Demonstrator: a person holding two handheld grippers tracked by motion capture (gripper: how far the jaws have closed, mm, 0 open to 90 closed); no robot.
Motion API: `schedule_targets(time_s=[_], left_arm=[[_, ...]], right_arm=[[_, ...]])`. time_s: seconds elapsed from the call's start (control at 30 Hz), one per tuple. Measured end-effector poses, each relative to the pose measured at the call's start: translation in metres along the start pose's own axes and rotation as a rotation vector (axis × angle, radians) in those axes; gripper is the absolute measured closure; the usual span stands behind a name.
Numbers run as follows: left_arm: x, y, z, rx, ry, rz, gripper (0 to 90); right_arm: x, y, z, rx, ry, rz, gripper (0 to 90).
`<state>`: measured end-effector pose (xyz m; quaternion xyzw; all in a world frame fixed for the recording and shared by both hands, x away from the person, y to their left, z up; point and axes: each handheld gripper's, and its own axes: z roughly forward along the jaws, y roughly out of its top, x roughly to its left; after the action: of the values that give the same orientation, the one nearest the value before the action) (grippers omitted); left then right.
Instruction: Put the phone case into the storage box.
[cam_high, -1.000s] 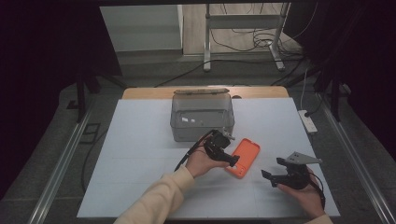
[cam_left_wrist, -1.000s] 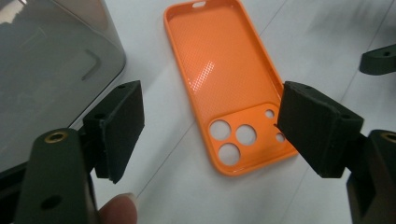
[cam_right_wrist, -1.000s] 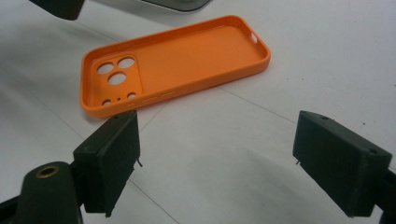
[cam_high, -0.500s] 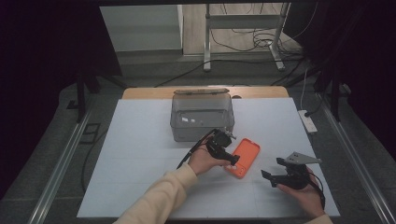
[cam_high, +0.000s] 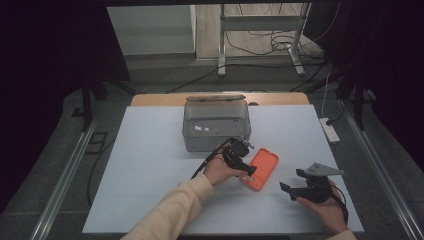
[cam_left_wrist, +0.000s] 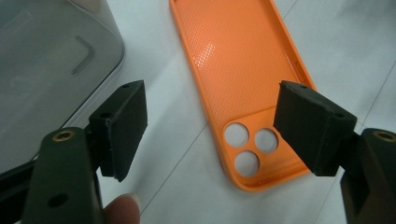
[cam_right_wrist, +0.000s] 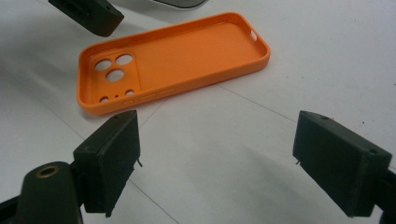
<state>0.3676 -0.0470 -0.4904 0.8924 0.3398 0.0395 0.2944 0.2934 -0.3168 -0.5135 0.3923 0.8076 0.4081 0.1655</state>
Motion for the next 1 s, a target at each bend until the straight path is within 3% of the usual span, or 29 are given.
schedule_targets(time_s=[0.53, 1.0], left_arm=[[0.0, 0.002, 0.012, 0.059, 0.004, 0.016, 26.8], [0.001, 0.007, 0.017, 0.131, -0.012, 0.01, 38.3]], right_arm=[[0.0, 0.0, 0.0, 0.006, -0.003, -0.006, 14.9], [0.0, 0.0, 0.0, 0.007, -0.005, -0.008, 14.9]])
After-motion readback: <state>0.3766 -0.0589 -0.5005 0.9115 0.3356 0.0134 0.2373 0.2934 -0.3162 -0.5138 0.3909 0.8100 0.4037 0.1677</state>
